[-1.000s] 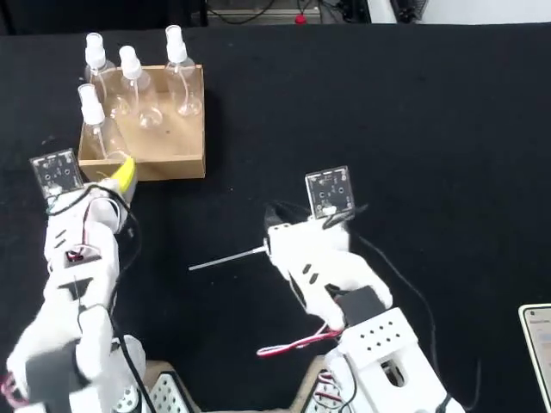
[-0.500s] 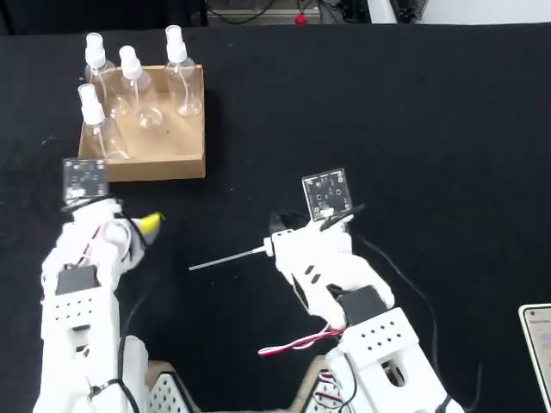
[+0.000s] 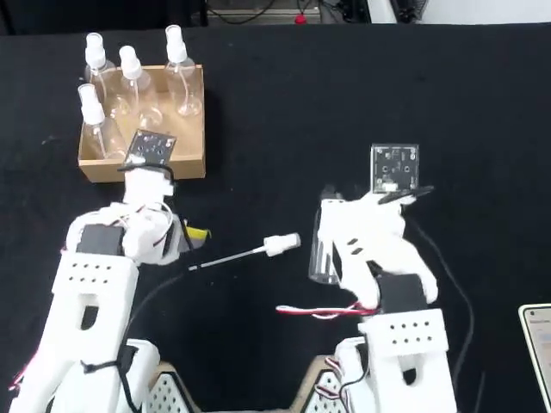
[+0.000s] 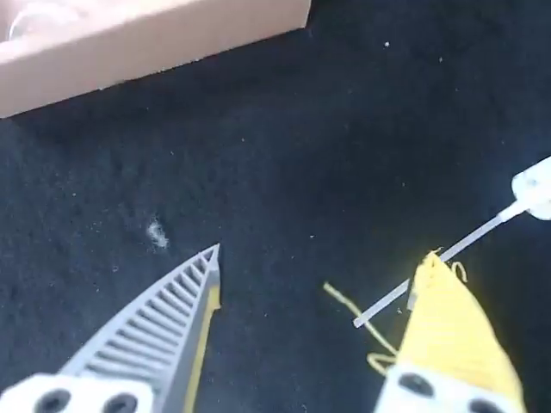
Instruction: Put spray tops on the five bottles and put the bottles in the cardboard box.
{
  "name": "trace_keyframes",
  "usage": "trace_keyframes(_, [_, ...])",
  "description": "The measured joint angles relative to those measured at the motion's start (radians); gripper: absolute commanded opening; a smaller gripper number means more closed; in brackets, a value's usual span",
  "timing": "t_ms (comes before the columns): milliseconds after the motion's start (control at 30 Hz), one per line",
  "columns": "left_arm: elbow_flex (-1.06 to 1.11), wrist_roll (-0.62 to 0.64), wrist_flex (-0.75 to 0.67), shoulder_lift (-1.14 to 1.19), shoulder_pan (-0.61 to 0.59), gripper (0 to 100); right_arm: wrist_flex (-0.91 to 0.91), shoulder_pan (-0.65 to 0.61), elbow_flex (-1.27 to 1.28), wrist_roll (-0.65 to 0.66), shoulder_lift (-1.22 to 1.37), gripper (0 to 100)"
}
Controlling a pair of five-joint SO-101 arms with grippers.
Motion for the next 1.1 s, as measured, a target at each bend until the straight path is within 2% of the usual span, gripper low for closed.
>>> trace_keyframes(100, [-0.003,0.006,0.009,0.012,-0.018,34,0.000,0.006,-0.037,0.000,0.107,15.1])
trace_keyframes(233, [-0.003,0.009,0.127,0.012,-0.115,34,-0.003,0.041,-0.129,-0.008,0.315,15.1])
trace_keyframes(333, [0.002,-0.040,0.143,-0.003,-0.253,34,-0.003,0.058,-0.216,-0.008,0.499,14.9])
trace_keyframes(500, [0.094,-0.097,0.084,-0.015,-0.526,34,0.038,0.060,-0.365,-0.008,0.766,14.9])
trace_keyframes(600, [0.158,-0.098,0.071,-0.015,-0.597,34,0.063,0.064,-0.437,-0.008,0.887,14.9])
trace_keyframes(767, [0.215,-0.103,0.068,-0.028,-0.606,34,0.109,0.063,-0.520,-0.008,1.010,14.5])
trace_keyframes(833, [0.218,-0.103,0.068,-0.028,-0.605,34,0.153,0.063,-0.554,-0.008,1.043,11.5])
trace_keyframes(933, [0.226,-0.100,0.066,-0.028,-0.532,34,0.209,0.063,-0.598,-0.008,1.080,6.6])
trace_keyframes(1100, [0.288,-0.055,0.066,-0.031,-0.407,34,0.224,0.064,-0.621,0.037,1.171,6.0])
